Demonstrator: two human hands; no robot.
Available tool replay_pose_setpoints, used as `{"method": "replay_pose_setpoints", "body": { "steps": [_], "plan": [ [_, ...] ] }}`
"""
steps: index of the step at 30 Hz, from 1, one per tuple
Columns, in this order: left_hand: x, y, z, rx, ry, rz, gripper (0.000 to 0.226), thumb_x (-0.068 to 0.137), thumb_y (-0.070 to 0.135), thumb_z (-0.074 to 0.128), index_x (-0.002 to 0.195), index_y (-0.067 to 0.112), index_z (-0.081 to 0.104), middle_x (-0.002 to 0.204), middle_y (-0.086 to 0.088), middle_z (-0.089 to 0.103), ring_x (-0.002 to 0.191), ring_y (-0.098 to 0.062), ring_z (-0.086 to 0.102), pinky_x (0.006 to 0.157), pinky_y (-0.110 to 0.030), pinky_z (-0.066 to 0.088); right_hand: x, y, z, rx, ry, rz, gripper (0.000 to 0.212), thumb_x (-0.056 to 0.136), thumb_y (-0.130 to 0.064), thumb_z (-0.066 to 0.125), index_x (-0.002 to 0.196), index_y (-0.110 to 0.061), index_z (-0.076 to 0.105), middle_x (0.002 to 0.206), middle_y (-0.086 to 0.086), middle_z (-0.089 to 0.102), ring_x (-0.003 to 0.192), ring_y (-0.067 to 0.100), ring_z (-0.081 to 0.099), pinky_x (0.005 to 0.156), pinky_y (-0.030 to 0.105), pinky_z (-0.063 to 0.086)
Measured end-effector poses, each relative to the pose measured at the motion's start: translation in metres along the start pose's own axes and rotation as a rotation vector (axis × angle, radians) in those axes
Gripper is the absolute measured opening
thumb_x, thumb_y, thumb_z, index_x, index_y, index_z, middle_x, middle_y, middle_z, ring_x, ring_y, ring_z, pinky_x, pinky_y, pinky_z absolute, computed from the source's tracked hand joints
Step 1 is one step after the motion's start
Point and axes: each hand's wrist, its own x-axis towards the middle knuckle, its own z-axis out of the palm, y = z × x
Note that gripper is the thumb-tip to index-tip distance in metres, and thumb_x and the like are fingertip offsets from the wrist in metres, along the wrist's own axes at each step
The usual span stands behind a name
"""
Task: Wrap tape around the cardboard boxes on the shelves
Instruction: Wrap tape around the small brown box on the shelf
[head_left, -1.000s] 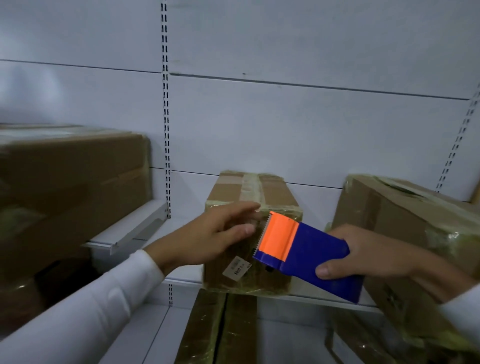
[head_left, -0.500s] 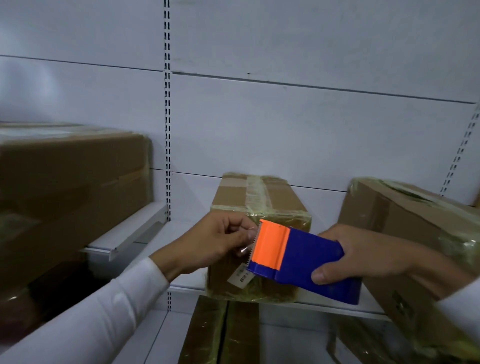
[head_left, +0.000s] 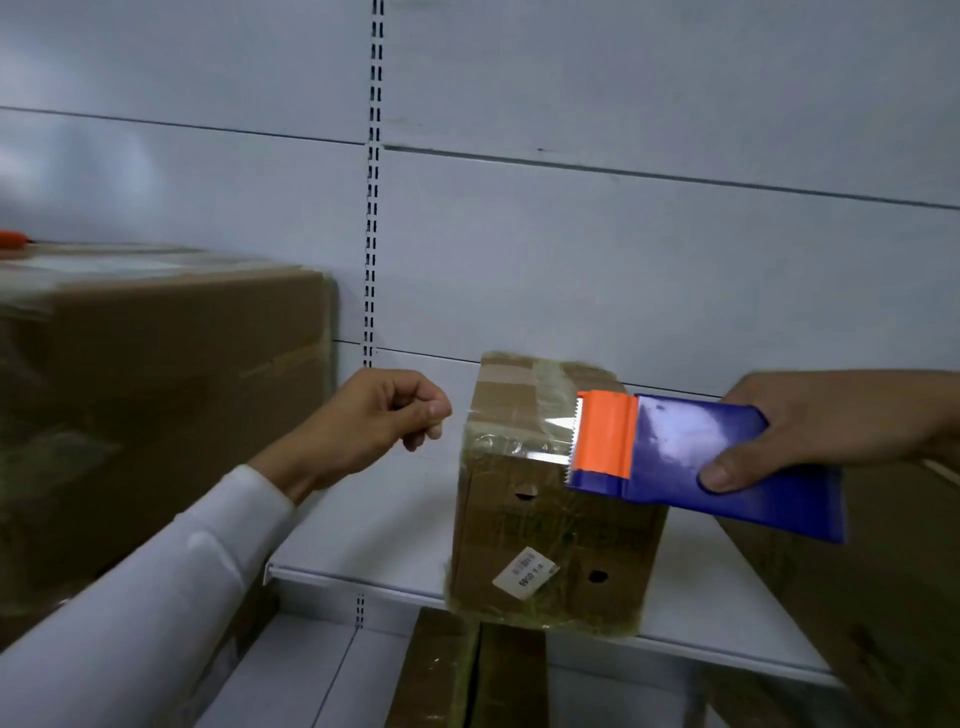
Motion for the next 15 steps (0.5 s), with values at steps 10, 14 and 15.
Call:
{"method": "replay_pose_setpoints", "body": {
  "steps": [10,14,15],
  "plan": [
    [0.012,-0.033,0.013,0.066,0.035,-0.060,0.014,0.093,0.010,0.059,0.082,0.011,0.067,0.068,-0.003,0.066,0.059,-0.014,0.054,0.059,-0.027,0.047,0.012,-0.010,0.004,-0.024,-0.039,0.081,0.031,0.064,-0.054,0.074,0.071,-0.024,0.072,0.078,0.004,0.075,0.066,0.017,0.070,0.062,0.026,0.051],
    [0.015,-0.040,0.027,0.085,0.092,-0.077,0.007,0.093,0.019,0.060,0.093,0.017,0.067,0.077,-0.001,0.069,0.064,-0.013,0.060,0.061,-0.031,0.052,0.012,-0.010,0.007,-0.062,-0.019,0.098,0.045,0.060,-0.059,0.072,0.083,-0.020,0.070,0.079,0.000,0.076,0.070,0.017,0.073,0.062,0.022,0.052],
    [0.015,-0.039,0.029,0.140,0.135,-0.092,0.015,0.091,0.025,0.062,0.105,0.020,0.064,0.083,0.003,0.069,0.068,-0.013,0.062,0.064,-0.032,0.053,0.011,-0.010,0.007,-0.070,-0.015,0.098,0.049,0.058,-0.061,0.072,0.083,-0.020,0.070,0.079,-0.001,0.076,0.071,0.017,0.073,0.062,0.023,0.052]
  ]
}}
